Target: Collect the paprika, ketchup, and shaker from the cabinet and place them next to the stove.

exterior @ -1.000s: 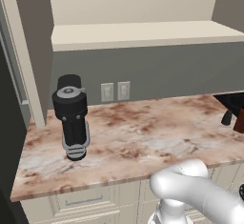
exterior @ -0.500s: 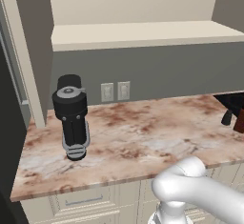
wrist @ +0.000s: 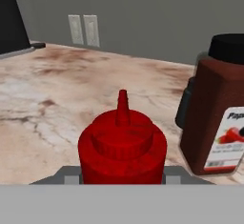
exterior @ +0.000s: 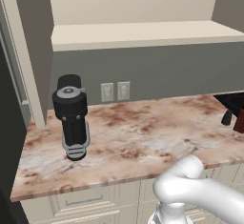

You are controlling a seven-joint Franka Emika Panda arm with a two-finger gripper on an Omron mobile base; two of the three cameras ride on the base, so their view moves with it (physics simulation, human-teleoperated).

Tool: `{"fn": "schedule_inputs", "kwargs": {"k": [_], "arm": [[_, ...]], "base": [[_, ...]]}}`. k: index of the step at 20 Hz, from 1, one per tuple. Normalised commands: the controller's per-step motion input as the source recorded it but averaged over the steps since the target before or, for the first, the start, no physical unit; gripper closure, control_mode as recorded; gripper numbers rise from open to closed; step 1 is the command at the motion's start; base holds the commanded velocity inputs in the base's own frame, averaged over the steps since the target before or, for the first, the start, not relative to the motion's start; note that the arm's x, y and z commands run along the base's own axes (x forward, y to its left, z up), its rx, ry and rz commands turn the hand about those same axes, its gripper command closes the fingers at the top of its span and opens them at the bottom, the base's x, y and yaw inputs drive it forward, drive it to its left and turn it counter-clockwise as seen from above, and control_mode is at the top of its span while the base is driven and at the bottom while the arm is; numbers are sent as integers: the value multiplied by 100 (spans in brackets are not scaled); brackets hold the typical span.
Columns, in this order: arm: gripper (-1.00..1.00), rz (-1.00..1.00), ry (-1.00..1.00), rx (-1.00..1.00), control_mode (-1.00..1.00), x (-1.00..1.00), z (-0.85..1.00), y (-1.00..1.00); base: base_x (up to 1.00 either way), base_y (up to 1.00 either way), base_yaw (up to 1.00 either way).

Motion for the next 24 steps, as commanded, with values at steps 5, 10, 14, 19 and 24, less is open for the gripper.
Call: {"fn": "schedule_inputs", "kwargs": {"k": [5, 10, 14, 19, 24], "arm": [[100, 2, 0, 2, -100, 10, -16, 0], [100, 2, 0, 2, -100, 15, -5, 0], [100, 1, -2, 0, -100, 20, -2, -1], [100, 1, -1, 0, -100, 20, -12, 0], [-100, 0, -1, 0, -100, 12, -21, -5]], "base": [[0, 0, 0], [0, 0, 0], [0, 0, 0], [0, 0, 0], [0, 0, 0]]}}
